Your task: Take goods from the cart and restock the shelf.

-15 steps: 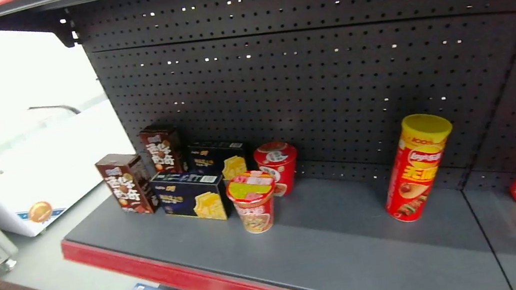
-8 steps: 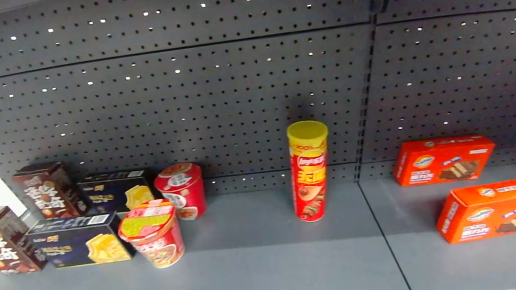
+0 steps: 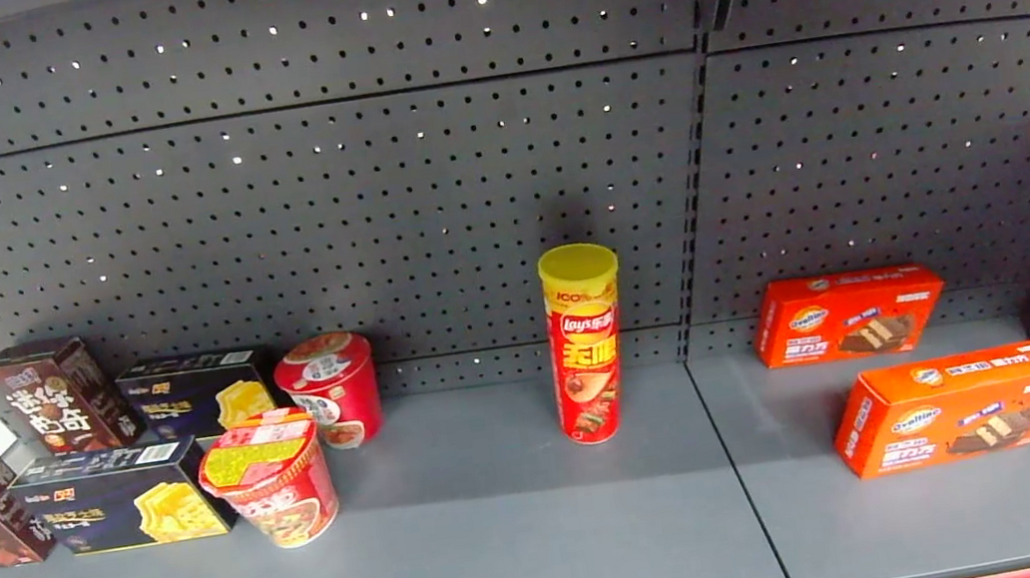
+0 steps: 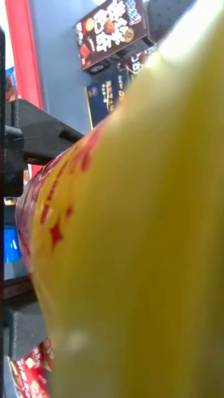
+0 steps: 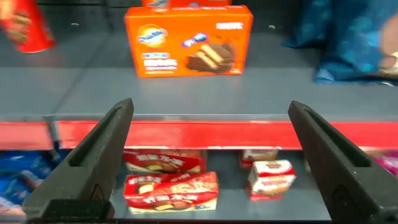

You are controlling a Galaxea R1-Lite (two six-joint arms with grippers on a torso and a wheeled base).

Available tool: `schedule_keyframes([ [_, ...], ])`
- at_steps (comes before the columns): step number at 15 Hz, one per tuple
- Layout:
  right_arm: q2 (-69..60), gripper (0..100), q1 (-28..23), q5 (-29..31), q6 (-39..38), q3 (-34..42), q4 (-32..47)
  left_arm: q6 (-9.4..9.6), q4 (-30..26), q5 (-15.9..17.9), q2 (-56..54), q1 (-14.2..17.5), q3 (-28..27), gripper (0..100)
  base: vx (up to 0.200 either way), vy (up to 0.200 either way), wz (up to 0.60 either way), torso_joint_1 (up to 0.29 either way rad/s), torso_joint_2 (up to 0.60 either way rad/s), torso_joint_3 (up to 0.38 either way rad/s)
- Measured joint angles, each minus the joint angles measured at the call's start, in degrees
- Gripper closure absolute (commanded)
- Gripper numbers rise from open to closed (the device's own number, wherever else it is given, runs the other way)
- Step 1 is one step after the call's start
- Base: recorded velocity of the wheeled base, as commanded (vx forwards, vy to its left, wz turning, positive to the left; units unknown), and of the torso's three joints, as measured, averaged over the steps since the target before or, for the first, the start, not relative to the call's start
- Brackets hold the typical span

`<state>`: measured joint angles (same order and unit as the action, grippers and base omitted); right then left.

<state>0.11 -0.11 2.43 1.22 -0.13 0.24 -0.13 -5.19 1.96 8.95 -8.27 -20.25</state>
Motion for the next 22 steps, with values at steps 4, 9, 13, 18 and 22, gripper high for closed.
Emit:
schedule_keyframes([
  [4,1.60,0,-0.44,-0.51,0.61,-0.38,-0.09,-1.52,0.00,-0.57,0.22,-0.05,-2.16,100,0.000,0.000,0.00,0.000,0.00,0.000],
  [9,16.77,0,1.60,-6.19,1.12,-19.38,-1.85,-1.45,0.13,-0.07,2.54,-0.60,-2.38,100,0.000,0.000,0.00,0.000,0.00,0.000],
  [13,37.12,0,12.78,-13.67,4.50,-33.79,-5.14,-1.48,0.09,0.28,4.24,-1.16,-2.13,100,0.000,0.000,0.00,0.000,0.00,0.000],
  [18,58.60,0,18.41,-23.05,4.13,-35.01,-25.15,-1.50,0.20,0.38,5.38,-2.06,-2.46,100,0.000,0.000,0.00,0.000,0.00,0.000],
  [22,70.97,0,19.94,-26.81,5.01,-34.65,-33.66,-1.50,0.18,0.57,5.71,-2.15,-2.66,100,0.000,0.000,0.00,0.000,0.00,0.000],
])
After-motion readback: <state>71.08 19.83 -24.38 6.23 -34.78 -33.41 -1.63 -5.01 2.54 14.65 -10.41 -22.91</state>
